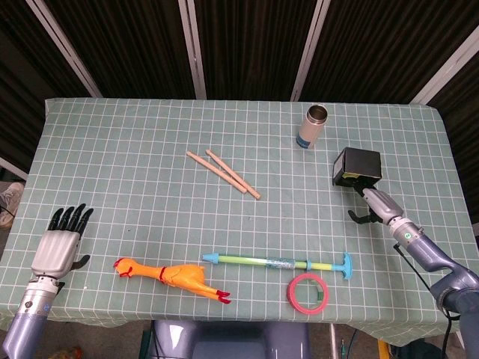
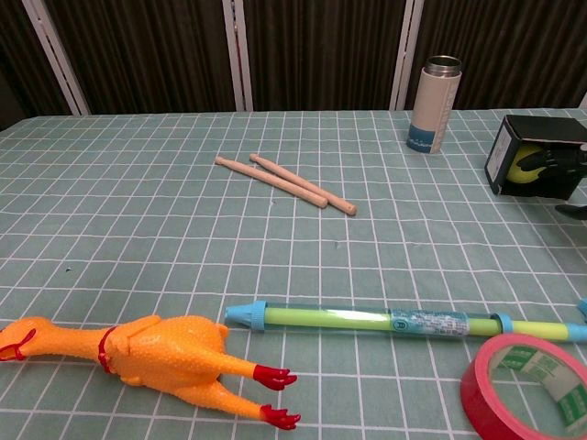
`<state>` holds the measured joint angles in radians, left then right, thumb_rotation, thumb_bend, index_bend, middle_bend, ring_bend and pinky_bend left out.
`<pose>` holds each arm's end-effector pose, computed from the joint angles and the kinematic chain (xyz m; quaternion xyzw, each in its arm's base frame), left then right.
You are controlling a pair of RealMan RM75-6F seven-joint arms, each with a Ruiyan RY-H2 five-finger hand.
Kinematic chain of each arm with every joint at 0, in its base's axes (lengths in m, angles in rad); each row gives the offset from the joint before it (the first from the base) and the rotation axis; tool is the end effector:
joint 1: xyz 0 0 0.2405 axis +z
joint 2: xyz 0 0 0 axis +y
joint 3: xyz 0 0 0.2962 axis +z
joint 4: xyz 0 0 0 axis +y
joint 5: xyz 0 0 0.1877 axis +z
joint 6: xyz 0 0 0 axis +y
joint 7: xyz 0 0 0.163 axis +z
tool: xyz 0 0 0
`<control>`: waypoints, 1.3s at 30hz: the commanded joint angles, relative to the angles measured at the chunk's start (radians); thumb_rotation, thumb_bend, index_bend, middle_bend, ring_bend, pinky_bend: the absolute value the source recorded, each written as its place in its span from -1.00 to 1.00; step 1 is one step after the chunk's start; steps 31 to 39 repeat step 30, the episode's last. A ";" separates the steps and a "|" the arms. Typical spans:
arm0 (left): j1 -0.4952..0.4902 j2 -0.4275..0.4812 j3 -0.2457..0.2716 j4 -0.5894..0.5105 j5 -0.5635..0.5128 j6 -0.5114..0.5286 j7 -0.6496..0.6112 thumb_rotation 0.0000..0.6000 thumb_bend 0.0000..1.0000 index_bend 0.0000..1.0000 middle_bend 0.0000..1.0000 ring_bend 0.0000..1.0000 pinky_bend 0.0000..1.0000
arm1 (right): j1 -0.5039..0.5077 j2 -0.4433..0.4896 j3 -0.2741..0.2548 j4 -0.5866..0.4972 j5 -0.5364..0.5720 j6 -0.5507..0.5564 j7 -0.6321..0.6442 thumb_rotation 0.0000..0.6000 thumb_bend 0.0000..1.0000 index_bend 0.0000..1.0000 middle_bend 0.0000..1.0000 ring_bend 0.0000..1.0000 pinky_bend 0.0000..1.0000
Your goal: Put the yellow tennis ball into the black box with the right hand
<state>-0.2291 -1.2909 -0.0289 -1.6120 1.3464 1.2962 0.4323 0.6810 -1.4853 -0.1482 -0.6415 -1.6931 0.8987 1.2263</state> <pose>-0.3262 0.2400 0.1096 -0.6847 -0.3529 -0.2671 0.5791 -0.3533 -0.4122 0.0833 0.6514 -0.5790 0.3519 0.3415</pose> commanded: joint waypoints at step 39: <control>0.137 0.154 0.113 -0.046 0.287 0.251 -0.242 1.00 -0.68 -1.00 -1.00 -1.00 -1.00 | -0.505 0.214 0.087 -0.865 0.209 0.684 -1.323 1.00 -0.04 -1.00 -1.00 -1.00 -1.00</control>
